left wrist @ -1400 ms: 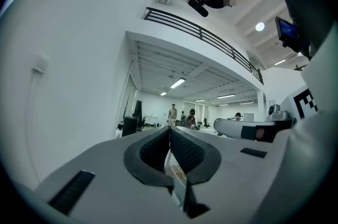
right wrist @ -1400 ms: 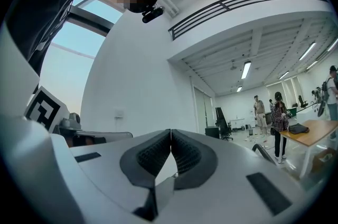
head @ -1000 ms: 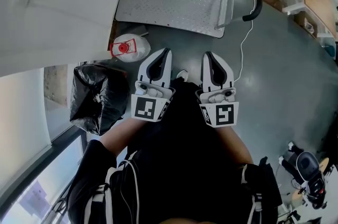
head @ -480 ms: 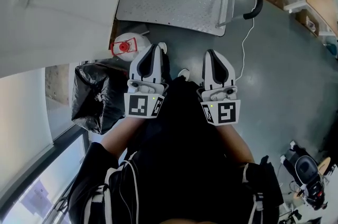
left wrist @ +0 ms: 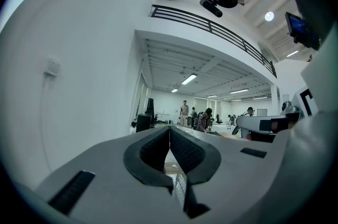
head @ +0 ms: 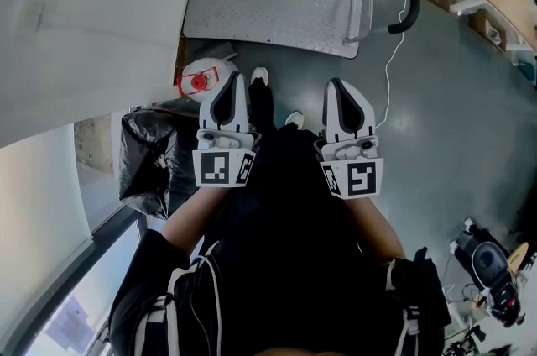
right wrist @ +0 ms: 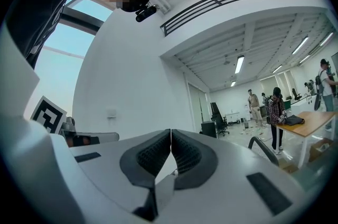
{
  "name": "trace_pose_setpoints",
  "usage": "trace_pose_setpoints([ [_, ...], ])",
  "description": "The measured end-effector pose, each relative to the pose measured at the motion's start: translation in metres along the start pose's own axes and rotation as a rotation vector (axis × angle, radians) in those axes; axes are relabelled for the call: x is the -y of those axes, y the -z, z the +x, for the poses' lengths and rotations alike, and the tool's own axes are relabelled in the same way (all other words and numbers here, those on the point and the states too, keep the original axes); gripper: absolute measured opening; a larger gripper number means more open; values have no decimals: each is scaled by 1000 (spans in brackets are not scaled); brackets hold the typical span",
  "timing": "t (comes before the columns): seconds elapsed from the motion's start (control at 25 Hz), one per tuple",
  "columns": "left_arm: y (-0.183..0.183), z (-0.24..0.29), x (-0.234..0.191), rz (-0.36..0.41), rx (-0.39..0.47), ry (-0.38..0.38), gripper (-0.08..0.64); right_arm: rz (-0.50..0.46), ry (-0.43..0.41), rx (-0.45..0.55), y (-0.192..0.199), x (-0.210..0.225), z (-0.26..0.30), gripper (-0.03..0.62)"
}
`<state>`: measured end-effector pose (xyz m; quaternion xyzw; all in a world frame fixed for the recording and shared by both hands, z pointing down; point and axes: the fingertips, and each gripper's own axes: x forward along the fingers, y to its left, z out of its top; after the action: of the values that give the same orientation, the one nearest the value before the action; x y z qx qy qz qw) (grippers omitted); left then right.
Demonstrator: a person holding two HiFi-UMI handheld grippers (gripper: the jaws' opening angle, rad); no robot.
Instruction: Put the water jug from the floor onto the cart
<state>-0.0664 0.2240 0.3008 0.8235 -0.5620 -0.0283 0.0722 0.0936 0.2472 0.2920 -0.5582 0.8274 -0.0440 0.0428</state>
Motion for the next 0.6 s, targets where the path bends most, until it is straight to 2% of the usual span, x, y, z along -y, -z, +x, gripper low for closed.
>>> trace_pose_setpoints([
  [0.2, 3, 13, -19, -2, -18, 1, 18, 6, 0, -23, 7, -4, 24, 18],
  [0.4, 10, 35, -24, -41, -49, 37, 17, -13, -35, -57, 9, -15, 58, 18],
  [0.6, 21, 59, -25, -69, -88, 137, 18, -36, -39, -90, 13, -19, 97, 18],
])
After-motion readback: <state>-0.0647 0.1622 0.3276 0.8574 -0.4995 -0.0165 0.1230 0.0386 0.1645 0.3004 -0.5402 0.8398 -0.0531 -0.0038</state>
